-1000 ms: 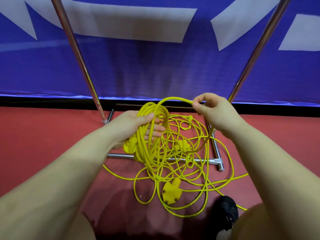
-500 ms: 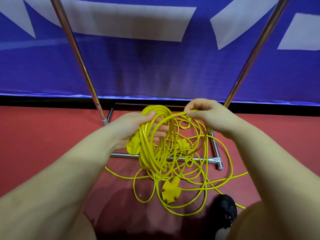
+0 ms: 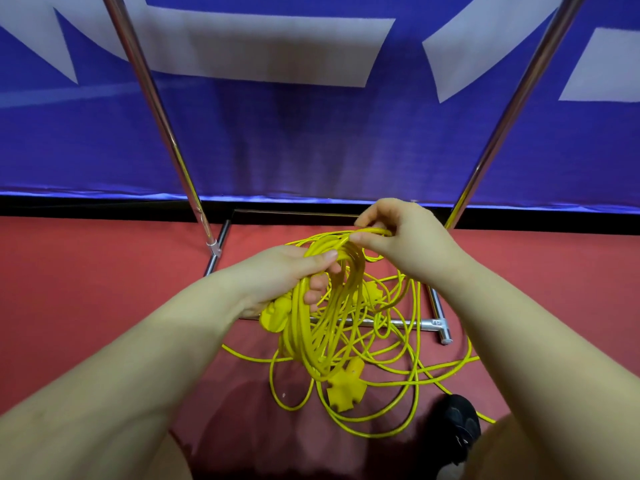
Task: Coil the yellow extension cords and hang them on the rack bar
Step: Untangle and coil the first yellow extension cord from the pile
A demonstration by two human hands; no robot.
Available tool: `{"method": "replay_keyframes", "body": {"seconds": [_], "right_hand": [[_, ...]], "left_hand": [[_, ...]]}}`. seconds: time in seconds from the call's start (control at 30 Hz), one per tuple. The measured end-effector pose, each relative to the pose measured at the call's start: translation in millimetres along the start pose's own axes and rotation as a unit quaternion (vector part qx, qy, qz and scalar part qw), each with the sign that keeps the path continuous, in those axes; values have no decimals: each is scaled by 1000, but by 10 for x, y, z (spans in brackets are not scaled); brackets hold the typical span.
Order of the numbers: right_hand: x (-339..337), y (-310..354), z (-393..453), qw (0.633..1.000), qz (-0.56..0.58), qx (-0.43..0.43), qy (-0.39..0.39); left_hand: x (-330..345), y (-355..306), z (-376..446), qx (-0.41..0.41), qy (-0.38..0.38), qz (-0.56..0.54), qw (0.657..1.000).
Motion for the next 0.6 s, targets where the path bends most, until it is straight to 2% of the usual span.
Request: {"method": "replay_keyframes", "body": {"seconds": [0.07, 0.2, 0.27, 0.33, 0.4, 0.47, 0.53, 0.6], "right_hand": [[69, -113, 4, 996, -64, 38, 54], [366, -336, -134, 941, -187, 79, 269], [423, -381, -210, 922, -217, 75, 312], [441, -386, -235, 922, -210, 69, 318], [435, -372, -188, 942, -127, 85, 298], [373, -308, -148, 952, 78, 147, 256], [285, -236, -122, 911, 288, 207, 210], [218, -172, -114, 852, 429, 243, 179]], "left_hand": [[26, -69, -29, 21, 2, -48, 999], [-135, -270, -17, 87, -39, -111, 989], [-238, -352, -13, 120, -66, -164, 977], [-338, -402, -10, 148, -88, -216, 961], [-401, -437, -10, 169, -100, -215, 957], [-426, -430, -2, 183, -112, -154, 964], [-429, -397, 9, 191, -117, -73, 972], [-388, -352, 24, 184, -112, 8, 976]]}}
Point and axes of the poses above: each hand's wrist, its own z-axis towards the middle knuckle, its own x-axis out of the palm, y = z × x, the point moved 6 cm from there along z, towards the middle knuckle, and after that the axes turned 11 degrees about -z, right-handed, at the moved point
